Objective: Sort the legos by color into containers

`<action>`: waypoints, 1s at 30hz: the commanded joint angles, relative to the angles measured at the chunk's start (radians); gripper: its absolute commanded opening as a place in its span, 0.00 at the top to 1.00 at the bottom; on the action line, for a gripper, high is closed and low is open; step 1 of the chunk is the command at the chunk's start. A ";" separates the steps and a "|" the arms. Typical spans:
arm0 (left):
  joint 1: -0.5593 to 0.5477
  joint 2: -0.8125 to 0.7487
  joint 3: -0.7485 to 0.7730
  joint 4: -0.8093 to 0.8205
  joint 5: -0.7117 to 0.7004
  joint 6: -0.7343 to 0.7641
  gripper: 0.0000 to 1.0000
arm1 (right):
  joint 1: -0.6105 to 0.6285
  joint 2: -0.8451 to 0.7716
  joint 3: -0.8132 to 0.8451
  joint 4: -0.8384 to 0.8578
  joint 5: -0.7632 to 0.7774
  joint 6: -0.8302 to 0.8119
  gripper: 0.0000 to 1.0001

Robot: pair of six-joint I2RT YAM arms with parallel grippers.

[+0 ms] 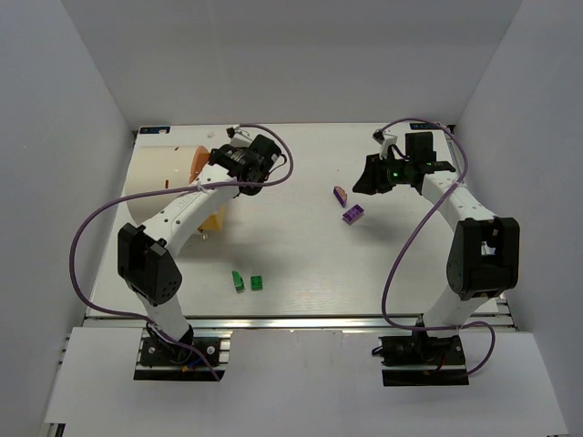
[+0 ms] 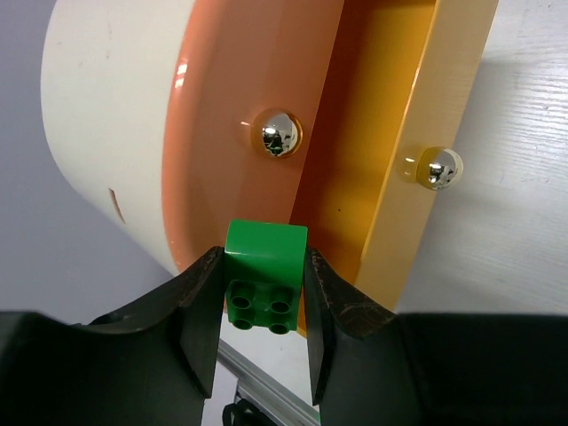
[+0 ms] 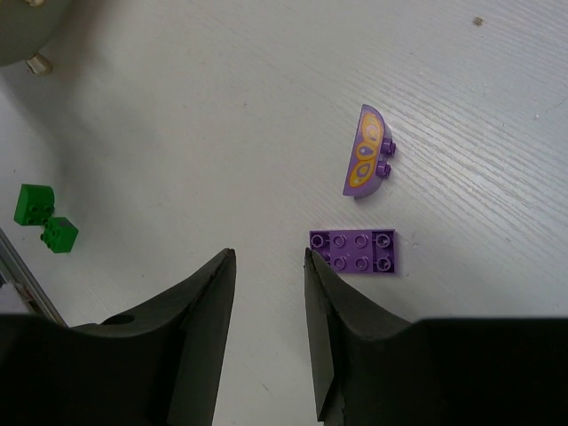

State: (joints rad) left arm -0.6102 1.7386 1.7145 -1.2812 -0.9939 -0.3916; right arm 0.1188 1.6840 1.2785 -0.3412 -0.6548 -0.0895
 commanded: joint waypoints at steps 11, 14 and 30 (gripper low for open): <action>0.036 -0.039 -0.023 0.083 -0.009 0.028 0.35 | -0.002 0.000 0.009 0.005 -0.034 -0.045 0.52; 0.036 -0.047 -0.015 0.088 0.006 0.031 0.31 | -0.001 -0.009 0.005 -0.002 -0.061 -0.078 0.48; 0.013 -0.330 -0.067 0.318 0.678 0.037 0.69 | 0.215 0.055 0.124 -0.809 -0.557 -1.289 0.47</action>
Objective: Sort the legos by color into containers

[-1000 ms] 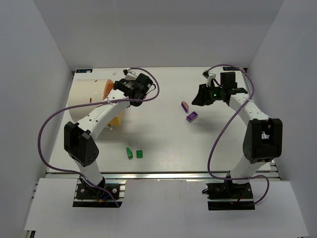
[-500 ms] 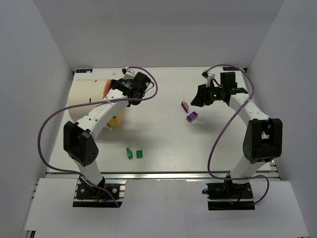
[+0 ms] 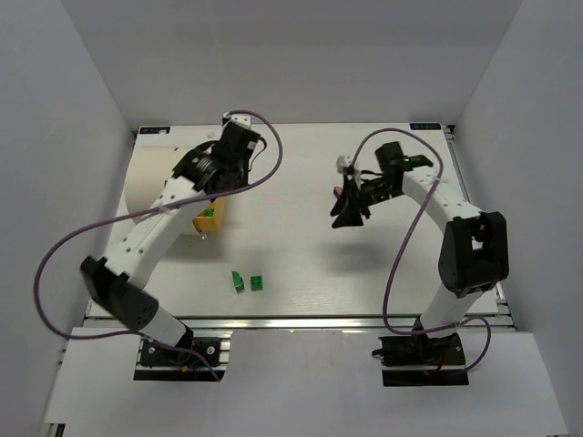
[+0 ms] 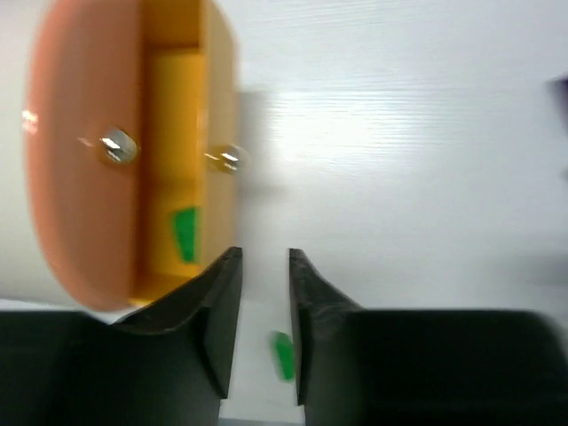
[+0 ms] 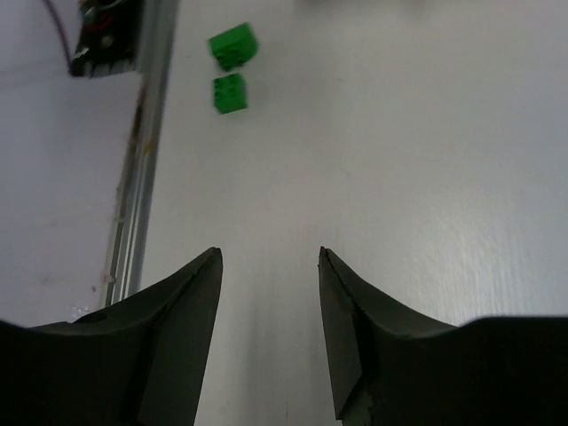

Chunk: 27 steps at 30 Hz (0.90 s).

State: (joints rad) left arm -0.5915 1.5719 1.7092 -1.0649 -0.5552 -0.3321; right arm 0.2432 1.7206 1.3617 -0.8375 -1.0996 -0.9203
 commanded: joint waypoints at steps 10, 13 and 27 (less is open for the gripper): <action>-0.005 -0.423 -0.505 0.155 0.514 -0.289 0.27 | 0.396 -0.006 -0.059 0.141 0.165 -0.149 0.39; -0.014 -0.475 -0.630 0.180 0.540 -0.352 0.25 | 0.433 0.022 -0.035 0.204 0.188 -0.057 0.36; -0.014 -0.561 -0.718 -0.006 0.365 -0.507 0.32 | 0.611 0.025 -0.127 0.426 0.348 -0.023 0.28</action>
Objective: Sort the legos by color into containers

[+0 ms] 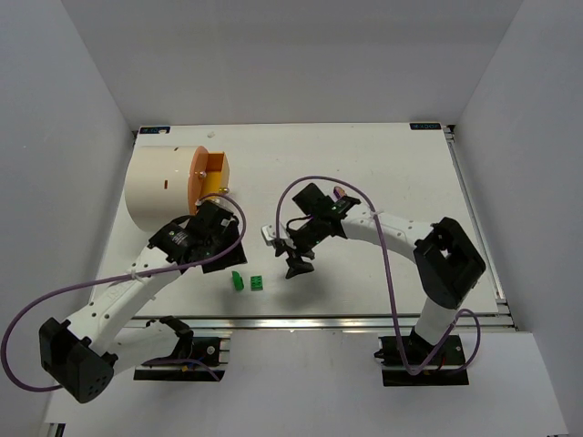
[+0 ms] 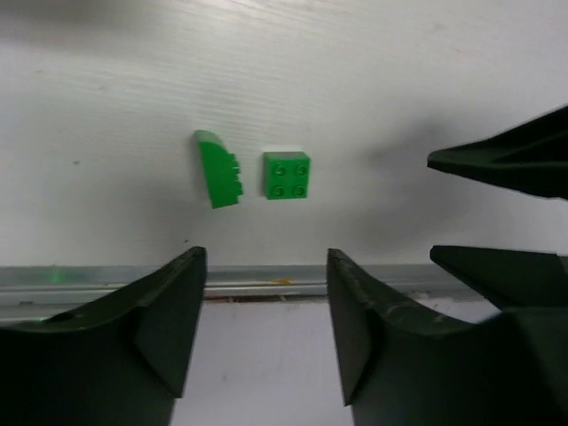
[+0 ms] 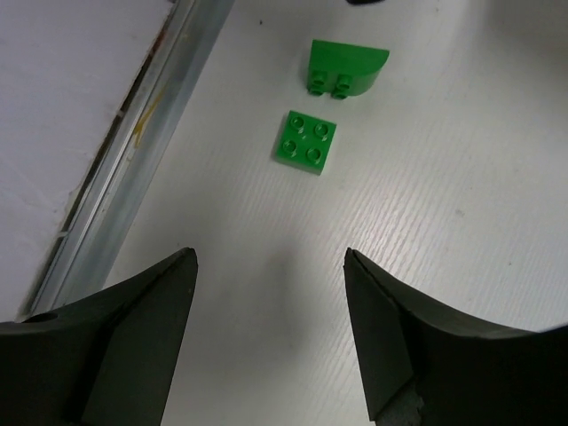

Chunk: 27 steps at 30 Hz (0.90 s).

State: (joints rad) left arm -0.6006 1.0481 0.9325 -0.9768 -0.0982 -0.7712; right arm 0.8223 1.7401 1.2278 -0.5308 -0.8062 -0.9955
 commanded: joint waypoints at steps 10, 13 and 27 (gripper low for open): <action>-0.005 -0.138 0.259 -0.419 -0.351 -0.269 0.36 | 0.158 0.084 -0.040 0.391 0.193 0.314 0.28; 0.015 -0.152 0.261 -0.436 -0.351 -0.255 0.35 | 0.178 0.124 -0.027 0.408 0.222 0.351 0.27; 0.015 -0.169 0.267 -0.436 -0.348 -0.269 0.33 | 0.244 0.242 0.021 0.456 0.380 0.439 0.26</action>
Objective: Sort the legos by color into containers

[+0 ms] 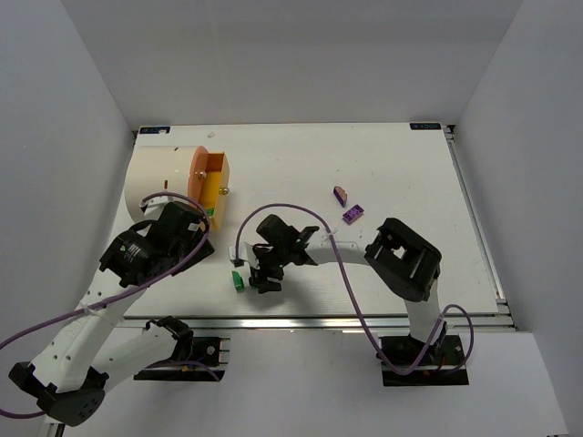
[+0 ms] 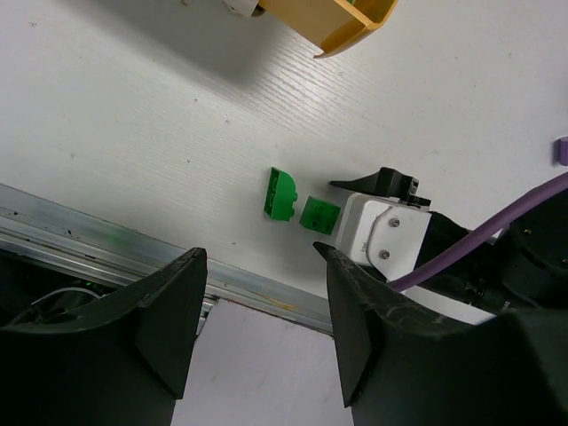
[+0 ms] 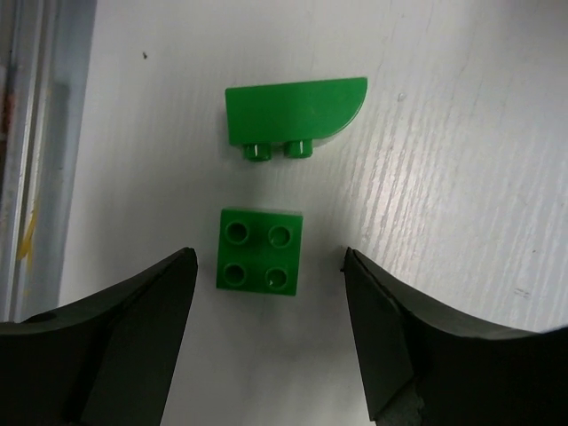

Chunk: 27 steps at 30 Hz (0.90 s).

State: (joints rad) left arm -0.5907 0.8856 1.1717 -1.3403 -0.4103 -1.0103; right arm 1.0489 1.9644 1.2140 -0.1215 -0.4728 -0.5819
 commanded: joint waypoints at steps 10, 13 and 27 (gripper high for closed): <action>0.005 -0.031 0.013 -0.071 -0.036 -0.048 0.33 | 0.011 -0.010 0.016 0.048 0.068 0.004 0.76; 0.005 -0.040 0.002 -0.071 -0.041 -0.063 0.33 | -0.016 -0.089 -0.040 0.059 0.079 -0.018 0.89; 0.005 -0.076 -0.139 0.056 0.025 -0.074 0.33 | -0.210 -0.118 0.333 0.092 -0.033 0.247 1.00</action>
State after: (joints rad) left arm -0.5907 0.8230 1.0447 -1.3231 -0.3878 -1.0412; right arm 0.8257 1.8168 1.3895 -0.0975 -0.4522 -0.4175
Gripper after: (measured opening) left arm 0.668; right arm 0.427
